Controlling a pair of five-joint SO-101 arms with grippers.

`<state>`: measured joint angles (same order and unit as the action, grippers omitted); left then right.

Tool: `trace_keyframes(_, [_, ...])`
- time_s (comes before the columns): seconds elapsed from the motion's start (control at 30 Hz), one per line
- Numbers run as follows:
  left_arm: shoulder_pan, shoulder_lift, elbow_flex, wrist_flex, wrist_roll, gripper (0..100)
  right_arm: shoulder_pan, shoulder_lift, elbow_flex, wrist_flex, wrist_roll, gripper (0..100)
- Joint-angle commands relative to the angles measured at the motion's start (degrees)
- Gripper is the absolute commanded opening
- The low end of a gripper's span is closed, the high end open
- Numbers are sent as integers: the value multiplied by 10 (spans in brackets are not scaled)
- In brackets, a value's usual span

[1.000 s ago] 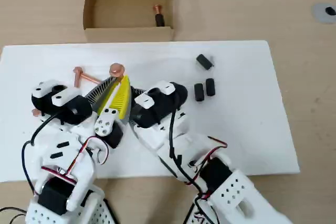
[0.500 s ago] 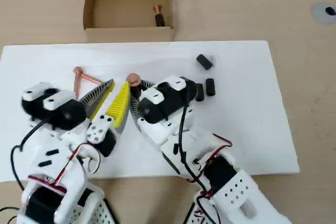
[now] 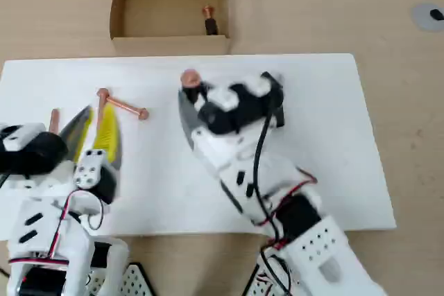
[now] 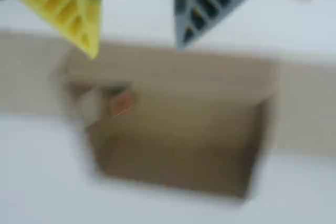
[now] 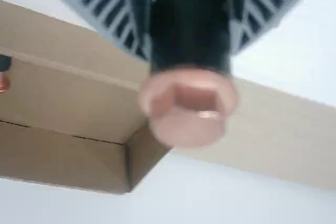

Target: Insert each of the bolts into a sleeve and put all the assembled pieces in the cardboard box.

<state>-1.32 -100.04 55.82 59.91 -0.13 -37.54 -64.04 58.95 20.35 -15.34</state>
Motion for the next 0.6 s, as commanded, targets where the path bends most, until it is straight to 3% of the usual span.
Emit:
trace_keyframes(0.0, [-69,4,-26,74,-42,107,29,109,-173,35,-28,9])
trace_keyframes(0.23, [-166,4,-12,132,-112,107,36,359,-477,132,-31,9])
trace_keyframes(0.57, [-220,4,40,132,-139,107,84,716,-930,257,-28,9])
